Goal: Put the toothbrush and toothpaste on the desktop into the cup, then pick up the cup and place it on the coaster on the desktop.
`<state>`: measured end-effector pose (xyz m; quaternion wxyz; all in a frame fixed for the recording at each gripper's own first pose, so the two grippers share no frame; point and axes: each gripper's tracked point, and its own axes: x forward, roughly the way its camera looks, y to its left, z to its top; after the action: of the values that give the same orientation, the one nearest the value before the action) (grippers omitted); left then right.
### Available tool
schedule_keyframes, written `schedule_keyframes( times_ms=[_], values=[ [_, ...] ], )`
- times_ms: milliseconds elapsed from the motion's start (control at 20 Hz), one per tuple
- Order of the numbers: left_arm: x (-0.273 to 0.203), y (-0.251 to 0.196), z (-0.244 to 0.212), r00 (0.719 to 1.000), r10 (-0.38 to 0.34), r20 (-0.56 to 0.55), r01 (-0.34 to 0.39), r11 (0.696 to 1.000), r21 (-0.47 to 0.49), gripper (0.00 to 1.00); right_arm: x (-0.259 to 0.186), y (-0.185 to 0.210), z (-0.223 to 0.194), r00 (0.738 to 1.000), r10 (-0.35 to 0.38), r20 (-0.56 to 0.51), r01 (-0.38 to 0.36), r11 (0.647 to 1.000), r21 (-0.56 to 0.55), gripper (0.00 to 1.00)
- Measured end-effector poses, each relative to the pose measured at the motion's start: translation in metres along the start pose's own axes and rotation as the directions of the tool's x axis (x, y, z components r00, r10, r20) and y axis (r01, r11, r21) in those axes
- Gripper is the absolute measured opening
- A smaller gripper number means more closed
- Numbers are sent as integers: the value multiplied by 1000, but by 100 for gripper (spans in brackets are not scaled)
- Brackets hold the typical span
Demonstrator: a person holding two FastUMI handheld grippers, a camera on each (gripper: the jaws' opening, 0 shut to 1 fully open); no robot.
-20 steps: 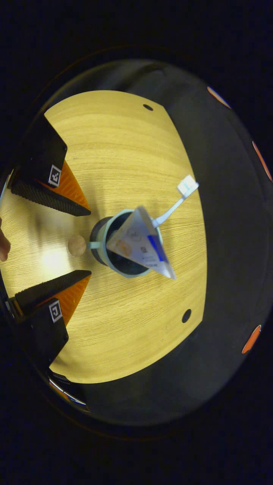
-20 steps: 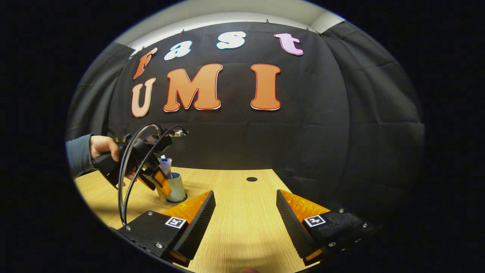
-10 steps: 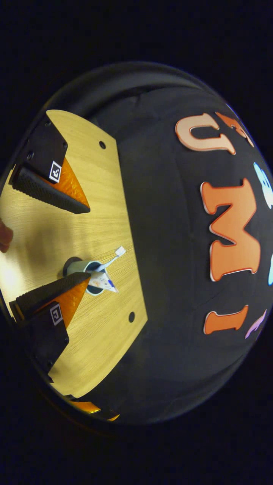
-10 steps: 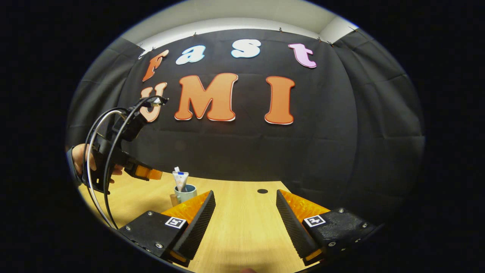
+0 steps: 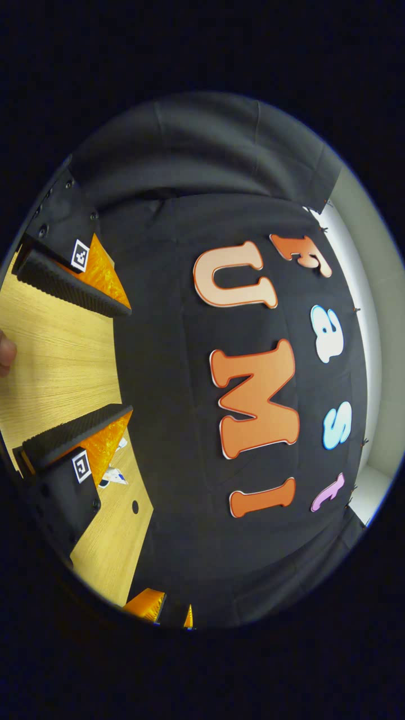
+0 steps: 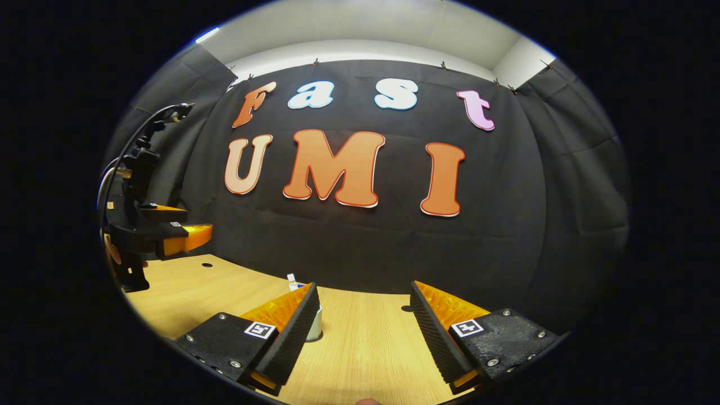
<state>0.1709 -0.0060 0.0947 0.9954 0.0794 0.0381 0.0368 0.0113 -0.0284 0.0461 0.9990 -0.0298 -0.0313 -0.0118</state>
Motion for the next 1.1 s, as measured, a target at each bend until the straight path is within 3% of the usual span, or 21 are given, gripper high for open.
schedule_keyframes(
  times_ms=[250,550,1100],
  values=[
    [-34,48,12,989,62,132,-57,997,-45,100,7,31,8,999,36,34,-36,999,13,99],
    [-54,64,10,973,74,220,-51,993,-107,99,11,57,2,991,108,74,-111,993,48,99],
    [-51,63,-17,977,88,192,-67,991,-117,99,16,62,-2,989,111,95,-115,993,37,99]
  ],
)
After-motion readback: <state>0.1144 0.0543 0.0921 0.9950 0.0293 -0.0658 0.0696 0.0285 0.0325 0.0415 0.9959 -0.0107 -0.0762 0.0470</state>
